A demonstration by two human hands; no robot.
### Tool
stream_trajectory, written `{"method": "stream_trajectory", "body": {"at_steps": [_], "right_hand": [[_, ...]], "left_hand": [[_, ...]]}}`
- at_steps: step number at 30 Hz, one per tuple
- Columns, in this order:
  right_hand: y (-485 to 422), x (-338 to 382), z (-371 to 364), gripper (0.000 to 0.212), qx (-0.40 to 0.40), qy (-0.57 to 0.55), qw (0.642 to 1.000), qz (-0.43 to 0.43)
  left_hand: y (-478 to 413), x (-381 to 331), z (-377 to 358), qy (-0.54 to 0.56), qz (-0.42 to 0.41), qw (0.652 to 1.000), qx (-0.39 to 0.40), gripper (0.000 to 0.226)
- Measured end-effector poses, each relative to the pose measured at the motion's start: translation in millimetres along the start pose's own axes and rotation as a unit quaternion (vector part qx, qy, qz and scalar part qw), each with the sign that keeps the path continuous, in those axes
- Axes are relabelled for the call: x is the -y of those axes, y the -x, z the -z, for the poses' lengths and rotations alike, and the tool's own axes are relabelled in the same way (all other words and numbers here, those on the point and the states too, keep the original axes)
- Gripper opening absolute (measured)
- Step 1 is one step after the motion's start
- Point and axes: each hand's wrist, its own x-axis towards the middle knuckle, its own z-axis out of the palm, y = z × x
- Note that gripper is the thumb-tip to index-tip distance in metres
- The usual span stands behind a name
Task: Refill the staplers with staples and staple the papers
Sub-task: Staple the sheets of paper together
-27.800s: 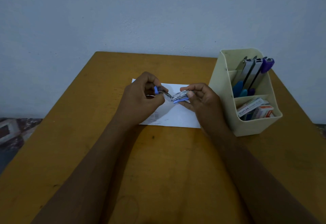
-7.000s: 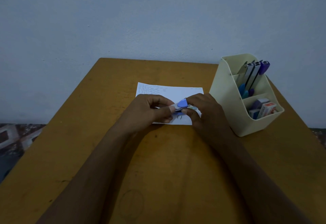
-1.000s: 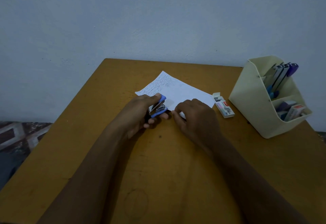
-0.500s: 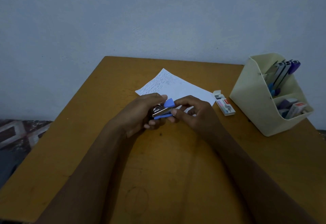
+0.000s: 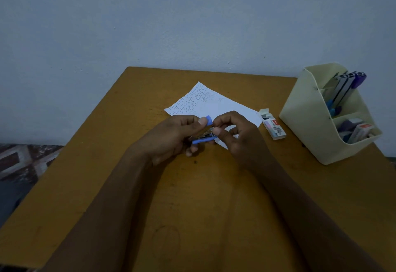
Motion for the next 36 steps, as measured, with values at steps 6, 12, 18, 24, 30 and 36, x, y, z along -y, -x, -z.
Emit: {"method": "stream_trajectory", "body": {"at_steps": [6, 12, 18, 24, 30, 36], "right_hand": [[0, -1, 2, 0.017, 0.007, 0.003, 1.0, 0.003], [0, 2, 4, 0.011, 0.006, -0.005, 1.0, 0.005], [0, -2, 9, 0.021, -0.018, 0.049, 0.999, -0.011], [3, -9, 22, 0.054, 0.104, 0.231, 0.967, 0.011], [1, -8, 33, 0.047, 0.141, 0.255, 0.956, -0.028], [0, -5, 29, 0.017, 0.076, 0.241, 0.967, 0.034]], "left_hand": [[1, 4, 4, 0.011, 0.014, 0.999, 0.027, 0.041], [1, 5, 3, 0.003, -0.003, 0.999, 0.044, 0.023], [-1, 5, 2, -0.048, 0.015, 0.998, -0.027, 0.022], [0, 5, 6, -0.14, 0.015, 0.989, -0.047, 0.018], [4, 2, 8, -0.245, 0.013, 0.965, -0.088, 0.025], [2, -2, 10, -0.294, 0.034, 0.945, -0.138, 0.02]]}}
